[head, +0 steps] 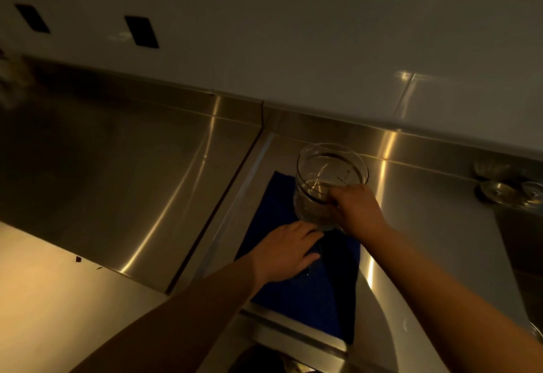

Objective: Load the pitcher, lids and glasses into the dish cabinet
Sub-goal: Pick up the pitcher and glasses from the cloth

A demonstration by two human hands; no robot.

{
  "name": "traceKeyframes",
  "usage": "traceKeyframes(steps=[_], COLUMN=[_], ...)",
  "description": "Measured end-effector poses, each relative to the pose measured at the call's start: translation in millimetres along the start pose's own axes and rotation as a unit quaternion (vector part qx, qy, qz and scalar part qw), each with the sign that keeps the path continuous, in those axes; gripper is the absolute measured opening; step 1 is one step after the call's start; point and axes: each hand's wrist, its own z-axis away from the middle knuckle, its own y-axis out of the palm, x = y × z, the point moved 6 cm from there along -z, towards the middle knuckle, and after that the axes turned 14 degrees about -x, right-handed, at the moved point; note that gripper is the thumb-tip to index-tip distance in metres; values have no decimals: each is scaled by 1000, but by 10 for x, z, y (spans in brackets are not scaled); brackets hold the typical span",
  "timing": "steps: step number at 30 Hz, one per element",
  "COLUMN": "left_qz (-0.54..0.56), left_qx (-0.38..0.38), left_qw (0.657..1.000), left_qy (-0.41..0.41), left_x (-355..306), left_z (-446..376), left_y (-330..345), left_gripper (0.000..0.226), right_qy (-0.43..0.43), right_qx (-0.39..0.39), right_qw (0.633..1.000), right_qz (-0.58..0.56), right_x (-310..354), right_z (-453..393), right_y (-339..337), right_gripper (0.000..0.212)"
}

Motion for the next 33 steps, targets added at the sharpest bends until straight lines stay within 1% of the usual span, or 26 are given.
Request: traceKeyframes(steps=[3,9,15,19,24,29,33], left_qz=[-8,-69,-87,-83,-73,-84,-84], left_qx=[31,84,117,137,111,52,29], left_qw=[999,994,989,986,988,990,987], left_qy=[-14,-26,-28,-49,-78,-97,-135], left_x=[-54,-65,-38,-6,27,150,351], left_z=[69,92,94,77,67,85,206], left_y=[118,214,260,246,193,-25,-194], left_gripper=[62,81,88,90,85,83,82], right_qy=[-8,-6,-23,-35,-38,-42,-77], right_qx=[0,-19,-11,-10,-22,-24,-44], right_qw=[1000,1000,1000,999,999,998,995], right_qz=[-1,-23,-15,-23,-21,-30,-37], right_x=[1,11,-15,-28,-29,71,355], right_z=[0,21,24,23,51,19,-66], right_y=[6,-1,51,54,61,49,2], right_gripper=[14,9,8,7,5,11,20])
